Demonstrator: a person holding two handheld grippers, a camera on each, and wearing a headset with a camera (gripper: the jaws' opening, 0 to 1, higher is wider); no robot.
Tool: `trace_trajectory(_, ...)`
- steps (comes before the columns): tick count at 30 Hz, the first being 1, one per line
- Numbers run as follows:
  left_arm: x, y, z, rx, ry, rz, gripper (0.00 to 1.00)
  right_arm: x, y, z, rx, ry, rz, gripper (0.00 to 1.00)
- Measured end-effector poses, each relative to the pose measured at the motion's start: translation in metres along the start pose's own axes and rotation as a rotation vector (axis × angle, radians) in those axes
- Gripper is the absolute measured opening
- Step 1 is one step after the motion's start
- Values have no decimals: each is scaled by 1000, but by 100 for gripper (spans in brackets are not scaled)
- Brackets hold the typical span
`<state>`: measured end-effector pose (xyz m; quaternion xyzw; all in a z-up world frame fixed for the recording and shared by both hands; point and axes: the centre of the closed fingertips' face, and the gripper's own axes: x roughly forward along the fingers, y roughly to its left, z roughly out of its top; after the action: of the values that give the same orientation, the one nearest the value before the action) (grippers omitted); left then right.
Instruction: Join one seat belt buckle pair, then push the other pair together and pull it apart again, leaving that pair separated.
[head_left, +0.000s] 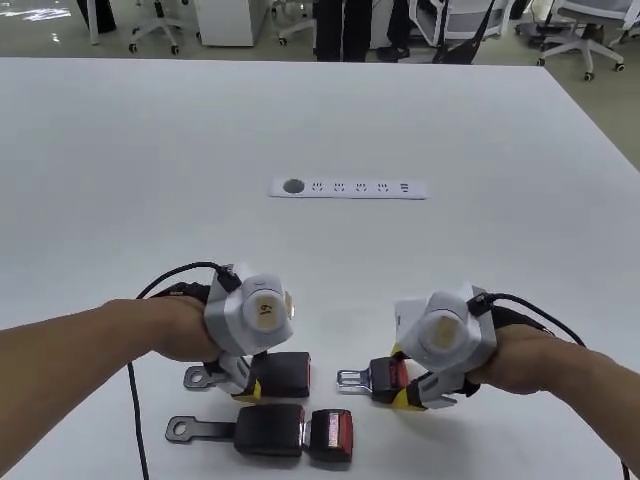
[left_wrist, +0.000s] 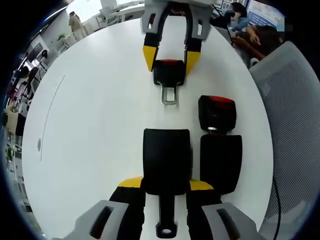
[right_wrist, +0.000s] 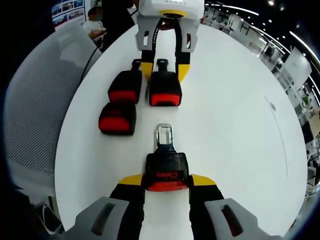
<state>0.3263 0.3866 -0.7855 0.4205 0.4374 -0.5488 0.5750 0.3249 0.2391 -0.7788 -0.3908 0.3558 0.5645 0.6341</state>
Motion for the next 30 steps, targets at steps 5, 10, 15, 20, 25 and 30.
trace_trajectory(5,-2,-1,0,-1,2,0,32,-3,-1,-7,3,5,0,30)
trace_trajectory(10,-2,0,-1,2,6,-1,32,-5,-1,-11,4,12,0,30)
trace_trajectory(15,-1,1,-1,4,15,1,32,-7,-5,-18,4,18,1,31)
trace_trajectory(20,-1,2,-2,-1,16,1,32,-9,-4,-22,3,26,-2,31)
trace_trajectory(25,-1,0,0,1,8,-2,32,-10,-7,-27,3,26,-2,31)
trace_trajectory(30,-1,1,0,17,13,-3,32,-10,-6,-27,-12,26,-4,32)
